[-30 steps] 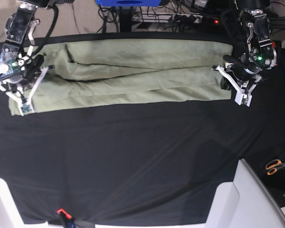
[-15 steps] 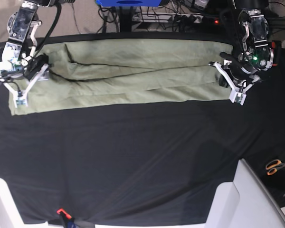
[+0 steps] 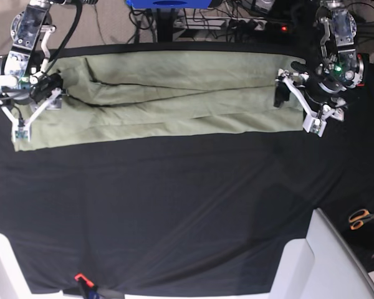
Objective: Fold the T-shirt properly
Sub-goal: 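Lay the folded hem down and open both grippers, then grasp the shirt's side edge with the left gripper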
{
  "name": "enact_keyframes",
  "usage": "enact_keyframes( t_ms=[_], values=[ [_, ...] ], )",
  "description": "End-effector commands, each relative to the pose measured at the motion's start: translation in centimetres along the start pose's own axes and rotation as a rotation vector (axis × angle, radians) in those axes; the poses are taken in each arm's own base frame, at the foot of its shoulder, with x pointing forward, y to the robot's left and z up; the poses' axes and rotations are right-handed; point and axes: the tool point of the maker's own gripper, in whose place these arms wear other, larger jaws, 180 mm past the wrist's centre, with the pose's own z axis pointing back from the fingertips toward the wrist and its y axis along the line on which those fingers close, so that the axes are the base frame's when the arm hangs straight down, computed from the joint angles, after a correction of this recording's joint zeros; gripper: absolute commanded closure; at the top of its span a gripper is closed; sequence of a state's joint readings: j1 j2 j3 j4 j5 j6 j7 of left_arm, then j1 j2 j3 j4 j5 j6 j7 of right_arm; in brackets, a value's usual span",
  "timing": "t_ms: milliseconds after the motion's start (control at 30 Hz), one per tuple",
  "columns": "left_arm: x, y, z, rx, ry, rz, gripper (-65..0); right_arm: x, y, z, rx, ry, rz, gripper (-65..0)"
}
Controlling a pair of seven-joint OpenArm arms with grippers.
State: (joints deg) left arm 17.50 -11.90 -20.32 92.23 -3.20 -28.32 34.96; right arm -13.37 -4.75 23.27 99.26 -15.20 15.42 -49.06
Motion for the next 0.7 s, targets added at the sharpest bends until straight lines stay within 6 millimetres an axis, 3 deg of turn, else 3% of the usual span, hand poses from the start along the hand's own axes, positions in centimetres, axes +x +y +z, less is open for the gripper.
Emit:
enact_keyframes(
  t_ms=[0,133,233,400,600,667],
  values=[
    [1.8,1.3,1.1,0.038,-0.069,-0.003,-65.0,1.1,-0.5,0.3,-0.014,-0.039,-0.005,-51.3],
    [3.2,4.0,4.2,0.076,-0.193,0.158,-65.0,0.2,-0.3,0.3,-0.009,-0.023,0.008,-51.3],
    [1.3,6.1,5.4,0.04,-0.256,0.39,-65.0,0.0,-0.3,0.3,-0.008,-0.018,0.01,-51.3],
    [-4.0,3.5,3.1,-0.198,-0.195,0.525,-65.0,-0.7,-0.2,0.3,-0.007,-0.006,0.016,-51.3],
    [-5.8,2.8,1.1,-0.201,-0.218,0.633,-65.0,-0.8,-0.2,0.3,-0.007,-0.004,0.016,-51.3],
    [-5.5,2.5,0.5,-0.211,-0.228,0.645,-65.0,-0.8,-0.2,0.3,-0.007,-0.003,0.017,-51.3]
  ],
)
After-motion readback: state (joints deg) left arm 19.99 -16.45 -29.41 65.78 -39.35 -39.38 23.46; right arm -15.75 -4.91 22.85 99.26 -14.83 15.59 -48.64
